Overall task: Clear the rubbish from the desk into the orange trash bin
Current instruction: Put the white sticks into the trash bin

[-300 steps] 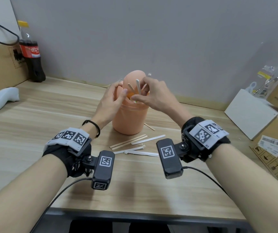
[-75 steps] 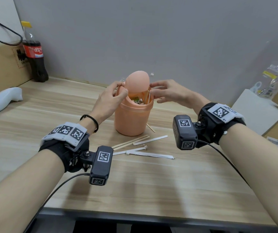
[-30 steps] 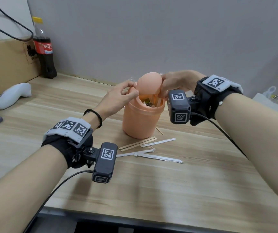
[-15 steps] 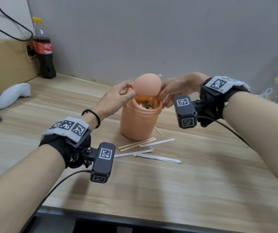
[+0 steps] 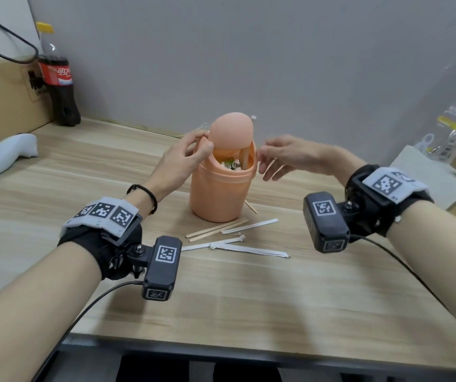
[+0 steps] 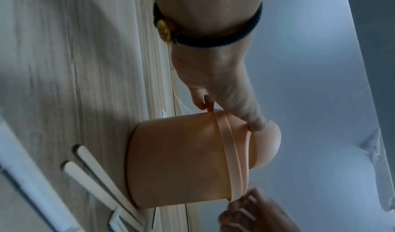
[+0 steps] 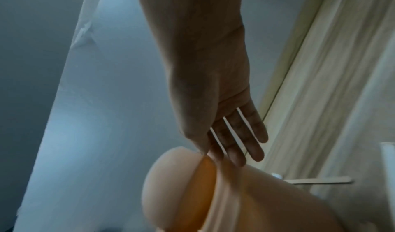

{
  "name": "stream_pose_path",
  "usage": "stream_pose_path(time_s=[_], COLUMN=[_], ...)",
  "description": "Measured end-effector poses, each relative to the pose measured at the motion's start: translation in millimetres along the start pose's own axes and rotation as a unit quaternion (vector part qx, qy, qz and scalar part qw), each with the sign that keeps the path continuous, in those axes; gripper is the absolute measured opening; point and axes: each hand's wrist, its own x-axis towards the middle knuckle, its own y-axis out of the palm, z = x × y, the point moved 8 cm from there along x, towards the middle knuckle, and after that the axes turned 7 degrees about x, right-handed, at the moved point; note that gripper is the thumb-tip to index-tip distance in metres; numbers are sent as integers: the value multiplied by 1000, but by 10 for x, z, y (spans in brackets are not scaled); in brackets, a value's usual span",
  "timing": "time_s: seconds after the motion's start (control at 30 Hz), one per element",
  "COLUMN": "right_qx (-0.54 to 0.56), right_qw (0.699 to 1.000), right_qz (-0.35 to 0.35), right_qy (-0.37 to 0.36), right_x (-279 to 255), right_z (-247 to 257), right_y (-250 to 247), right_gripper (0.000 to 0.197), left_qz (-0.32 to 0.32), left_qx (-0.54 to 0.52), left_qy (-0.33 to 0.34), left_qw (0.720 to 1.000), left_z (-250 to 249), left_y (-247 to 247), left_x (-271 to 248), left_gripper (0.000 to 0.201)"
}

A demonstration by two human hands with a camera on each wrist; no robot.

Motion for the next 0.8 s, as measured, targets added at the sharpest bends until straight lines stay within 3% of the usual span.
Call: stream_pose_path(time_s=[0.17,0.23,0.33,0.5,0.67,0.8], right_qx=[-61,-101,-165,-247,-267,-261], right_qw=[990,983,969,949,946,950], right_qz=[117,152,181,195,181,149], right_qy=[48,33,1,-23,-45,-90], right_x=[-82,-123,-128,-29,-6,-1], right_z=[-483,-541,-538,-559,-531,-481], right_y=[400,546,779,1053,1121,1162], right_gripper=[23,31,48,55,42,15], left_qz=[-9,-10,-12,-14,-19,-29], left_qx=[-6,-4,-1,5,6,17], left_qy=[-1,3,6,6,6,3], left_qw=[1000,1000,1000,1000,1000,999], left_z=[-13,-4,18,43,66,66], left_y=[32,39,40,50,52,52], left_x=[-18,-17,2,23,40,38], left_gripper=[25,32,43,44,39,29])
